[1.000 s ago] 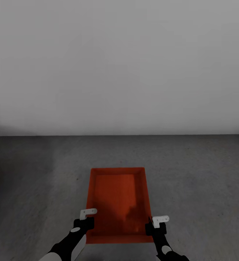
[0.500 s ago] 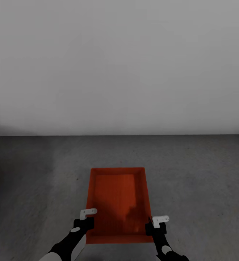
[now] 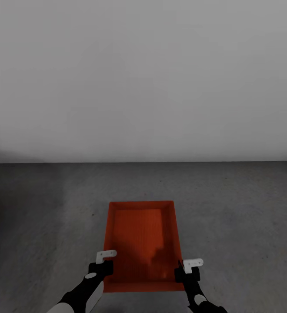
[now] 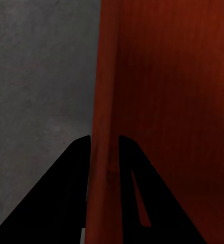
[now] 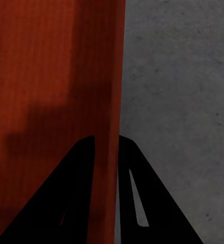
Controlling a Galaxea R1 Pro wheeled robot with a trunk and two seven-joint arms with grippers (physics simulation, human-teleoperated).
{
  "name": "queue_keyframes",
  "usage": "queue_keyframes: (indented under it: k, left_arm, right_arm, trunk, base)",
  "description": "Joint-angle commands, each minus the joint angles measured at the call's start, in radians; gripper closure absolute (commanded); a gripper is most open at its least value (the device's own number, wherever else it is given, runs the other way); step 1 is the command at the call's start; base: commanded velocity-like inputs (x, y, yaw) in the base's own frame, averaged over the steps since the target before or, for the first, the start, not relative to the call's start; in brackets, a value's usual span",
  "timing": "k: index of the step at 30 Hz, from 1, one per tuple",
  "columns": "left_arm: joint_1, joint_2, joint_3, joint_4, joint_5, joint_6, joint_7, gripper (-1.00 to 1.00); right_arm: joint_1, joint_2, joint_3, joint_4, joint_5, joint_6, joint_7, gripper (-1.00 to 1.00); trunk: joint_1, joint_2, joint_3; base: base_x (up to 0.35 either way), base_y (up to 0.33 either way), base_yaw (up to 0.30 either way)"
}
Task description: Move the two storage containers from the living room to the garage. In the garage, place one container on the floor and stack the other container on top of it (either order is fine).
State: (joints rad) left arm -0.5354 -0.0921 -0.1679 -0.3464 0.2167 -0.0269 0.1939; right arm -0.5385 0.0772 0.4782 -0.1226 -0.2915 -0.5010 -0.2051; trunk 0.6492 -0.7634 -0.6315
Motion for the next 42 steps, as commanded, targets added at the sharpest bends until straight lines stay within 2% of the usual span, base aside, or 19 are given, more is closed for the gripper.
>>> queue_keyframes:
  k: [1, 37, 42]
  left_arm:
    - [0.000, 0.009, -0.008, 0.015, 0.010, -0.002, 0.033, 1.00]
    - [0.000, -0.006, -0.005, 0.030, 0.005, -0.002, 0.034, 1.00]
    - [0.000, -0.006, -0.005, 0.030, 0.006, 0.005, 0.033, 1.00]
  right_arm:
    - [-0.001, 0.000, -0.043, -0.002, -0.014, -0.010, -0.043, 1.00]
    - [-0.001, 0.001, -0.043, -0.002, -0.014, -0.010, -0.044, 1.00]
    - [-0.001, 0.001, -0.043, -0.002, -0.014, -0.010, -0.044, 1.00]
  trunk:
    - [0.000, -0.001, -0.001]
    - [0.000, -0.001, -0.001]
    - [0.019, -0.036, -0.016]
  base:
    - [0.000, 0.000, 0.000]
    - [0.000, 0.000, 0.000]
    - [0.000, 0.000, 0.000]
